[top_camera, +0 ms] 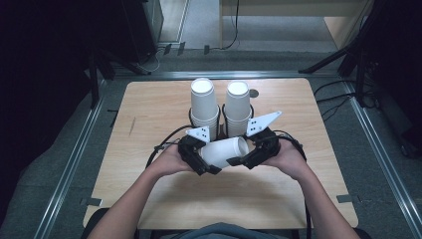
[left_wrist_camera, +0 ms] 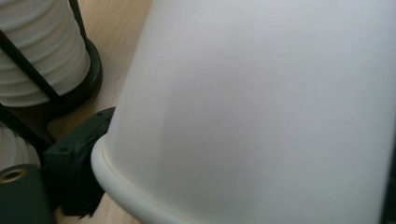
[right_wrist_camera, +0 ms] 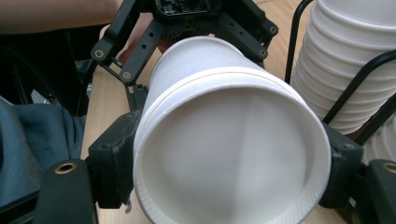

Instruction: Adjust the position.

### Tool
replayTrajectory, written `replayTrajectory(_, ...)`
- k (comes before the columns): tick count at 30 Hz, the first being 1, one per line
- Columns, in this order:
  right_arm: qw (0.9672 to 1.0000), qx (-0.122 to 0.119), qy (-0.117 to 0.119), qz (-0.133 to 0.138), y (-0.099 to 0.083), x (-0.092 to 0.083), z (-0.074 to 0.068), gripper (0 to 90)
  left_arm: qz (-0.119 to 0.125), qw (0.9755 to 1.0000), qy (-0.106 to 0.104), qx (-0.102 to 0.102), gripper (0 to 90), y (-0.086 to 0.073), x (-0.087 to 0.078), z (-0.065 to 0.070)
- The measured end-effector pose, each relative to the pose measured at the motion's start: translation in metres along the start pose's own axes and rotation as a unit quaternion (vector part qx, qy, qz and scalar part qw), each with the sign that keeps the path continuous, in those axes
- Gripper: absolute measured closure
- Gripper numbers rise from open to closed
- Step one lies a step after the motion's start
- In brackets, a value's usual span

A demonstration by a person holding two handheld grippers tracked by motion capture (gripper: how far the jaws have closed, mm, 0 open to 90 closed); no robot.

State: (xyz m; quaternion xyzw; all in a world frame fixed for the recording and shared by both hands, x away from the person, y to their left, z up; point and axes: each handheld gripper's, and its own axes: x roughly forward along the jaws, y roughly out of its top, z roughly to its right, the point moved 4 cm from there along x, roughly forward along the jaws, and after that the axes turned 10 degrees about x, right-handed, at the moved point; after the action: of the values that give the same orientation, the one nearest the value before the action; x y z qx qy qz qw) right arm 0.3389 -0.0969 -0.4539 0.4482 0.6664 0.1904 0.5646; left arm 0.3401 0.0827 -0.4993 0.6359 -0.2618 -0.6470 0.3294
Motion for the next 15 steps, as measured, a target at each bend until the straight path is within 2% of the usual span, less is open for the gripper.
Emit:
replayTrajectory(5,1.0000,0.001,0.005,0.004,-0.0001,-0.0003,0.0001,24.1,-0.004,1.0000,0.001,0.004,7.9,-0.0007,-0.0020,0.0012)
replayTrajectory(8,0.9999,0.005,0.010,0.005,-0.0005,0.0004,0.0005,24.2,-0.004,1.0000,-0.001,0.000,9.7,-0.0003,-0.0035,0.0014)
replayTrajectory(11,0.9999,0.004,0.010,-0.002,-0.0015,0.0010,0.0010,23.5,-0.011,0.9999,0.002,0.004,10.3,0.0002,-0.0048,0.0020)
replayTrajectory(12,1.0000,0.000,0.006,-0.004,-0.0020,0.0010,0.0003,22.7,-0.011,0.9999,0.003,0.002,10.3,0.0004,-0.0053,0.0021)
replayTrajectory(14,0.9999,-0.006,0.003,-0.008,-0.0019,0.0022,-0.0013,13.2,-0.010,0.9999,0.006,0.000,10.3,0.0003,-0.0074,0.0013)
replayTrajectory(15,0.9999,-0.006,0.002,-0.009,-0.0016,0.0024,-0.0019,13.9,-0.010,0.9999,0.005,-0.005,10.4,-0.0002,-0.0094,0.0007)
